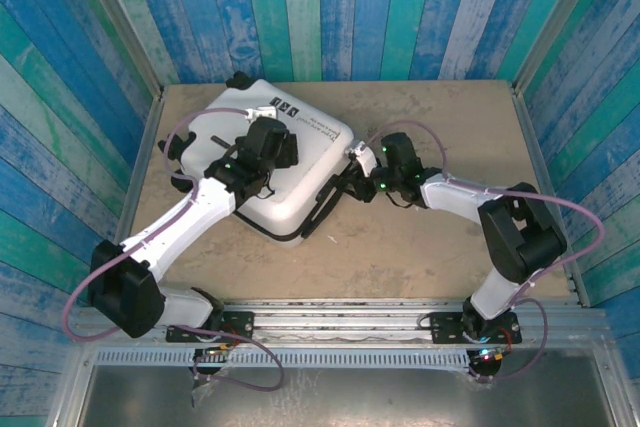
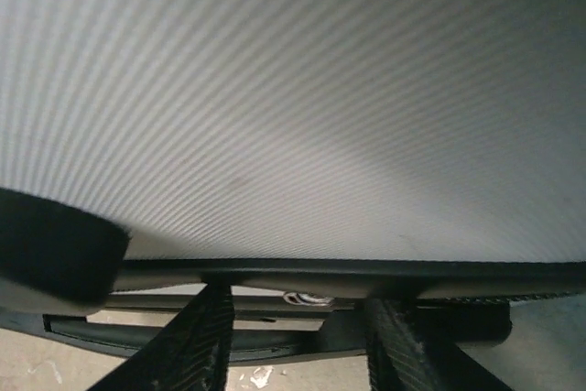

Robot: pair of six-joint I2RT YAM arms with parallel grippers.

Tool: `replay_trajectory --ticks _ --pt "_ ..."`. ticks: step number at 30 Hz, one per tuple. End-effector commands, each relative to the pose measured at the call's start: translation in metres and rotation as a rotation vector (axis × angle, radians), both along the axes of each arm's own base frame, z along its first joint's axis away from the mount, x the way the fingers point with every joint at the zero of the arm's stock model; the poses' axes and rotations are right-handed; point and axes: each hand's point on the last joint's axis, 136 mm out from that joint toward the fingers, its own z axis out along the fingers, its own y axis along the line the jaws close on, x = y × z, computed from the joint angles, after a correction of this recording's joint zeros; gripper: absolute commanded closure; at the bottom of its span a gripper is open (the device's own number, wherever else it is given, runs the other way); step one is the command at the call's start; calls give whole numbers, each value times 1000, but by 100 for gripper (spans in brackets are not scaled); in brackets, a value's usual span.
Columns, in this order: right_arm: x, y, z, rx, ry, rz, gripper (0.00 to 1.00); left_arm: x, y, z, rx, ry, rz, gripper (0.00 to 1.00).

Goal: Pack the luggage

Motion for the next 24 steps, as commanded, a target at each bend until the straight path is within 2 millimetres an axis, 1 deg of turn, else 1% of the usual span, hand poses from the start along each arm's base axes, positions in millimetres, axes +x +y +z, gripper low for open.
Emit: replay_trajectory --ticks 1,3,6,7,10,12,14,17,18,19,20,21,22,24 --pt "5 22 14 25 -72 22 78 -73 6 -119 92 498 -81 12" --pt "5 18 29 56 -122 -3 87 -74 6 -118 92 495 -81 13" --pt "-2 14 59 161 -165 16 97 -74 8 -117 95 491 -78 13" --pt "-4 11 67 195 -167 28 99 -74 8 -118 96 490 -77 13" --pt "-10 6 86 271 -136 80 100 -74 8 -118 91 490 -78 13" --pt "-13 4 93 311 -97 112 100 -75 8 -119 90 489 -80 13" --pt "-14 1 97 328 -65 128 100 -75 8 -120 90 491 -80 14" --pt "-14 -5 91 303 -43 117 99 -76 8 -119 87 484 -79 14" --pt "-14 -8 85 274 -47 105 97 -76 8 -116 82 476 -82 14" --pt "-13 -13 77 234 -52 79 80 -76 8 -114 80 466 -85 14" --pt "-13 -17 71 208 -58 61 67 -75 8 -111 77 455 -89 14" --pt "-13 -21 64 183 -66 44 59 -74 7 -106 68 437 -95 14" --pt "-13 -24 57 164 -68 28 55 -73 7 -103 63 420 -99 14" --pt "-14 -28 46 145 -60 8 50 -72 5 -92 42 379 -109 13"
